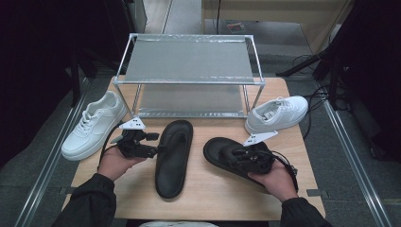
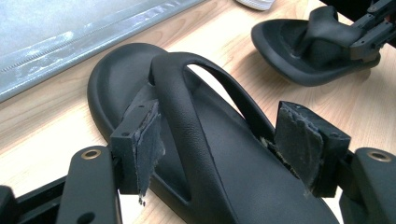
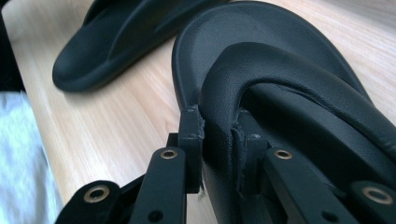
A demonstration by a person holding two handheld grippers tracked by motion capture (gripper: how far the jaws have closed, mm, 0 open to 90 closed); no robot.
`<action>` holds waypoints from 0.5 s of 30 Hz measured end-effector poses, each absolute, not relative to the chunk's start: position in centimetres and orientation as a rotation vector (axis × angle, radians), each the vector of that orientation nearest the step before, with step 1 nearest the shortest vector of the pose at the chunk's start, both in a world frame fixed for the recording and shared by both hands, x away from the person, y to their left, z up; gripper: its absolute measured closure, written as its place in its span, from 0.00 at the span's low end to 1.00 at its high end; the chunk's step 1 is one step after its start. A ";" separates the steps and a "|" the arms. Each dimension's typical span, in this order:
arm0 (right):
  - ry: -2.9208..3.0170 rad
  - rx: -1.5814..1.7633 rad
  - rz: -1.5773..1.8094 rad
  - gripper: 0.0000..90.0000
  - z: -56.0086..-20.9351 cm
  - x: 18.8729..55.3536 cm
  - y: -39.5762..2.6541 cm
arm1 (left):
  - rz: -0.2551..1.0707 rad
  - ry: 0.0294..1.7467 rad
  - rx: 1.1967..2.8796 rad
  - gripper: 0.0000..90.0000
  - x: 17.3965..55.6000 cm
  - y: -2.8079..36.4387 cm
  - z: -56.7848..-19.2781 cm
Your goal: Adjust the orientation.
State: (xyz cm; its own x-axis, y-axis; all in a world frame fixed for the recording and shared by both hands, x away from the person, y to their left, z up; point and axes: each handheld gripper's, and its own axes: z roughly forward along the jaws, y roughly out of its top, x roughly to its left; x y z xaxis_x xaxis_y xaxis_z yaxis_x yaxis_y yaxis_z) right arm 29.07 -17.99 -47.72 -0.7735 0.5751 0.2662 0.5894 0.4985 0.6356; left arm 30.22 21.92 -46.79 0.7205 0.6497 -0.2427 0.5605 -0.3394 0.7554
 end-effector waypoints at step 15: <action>-2.613 -1.265 -1.195 0.87 -47.4 31.9 -15.2 | 0.140 0.921 2.028 0.36 29.7 22.1 -46.8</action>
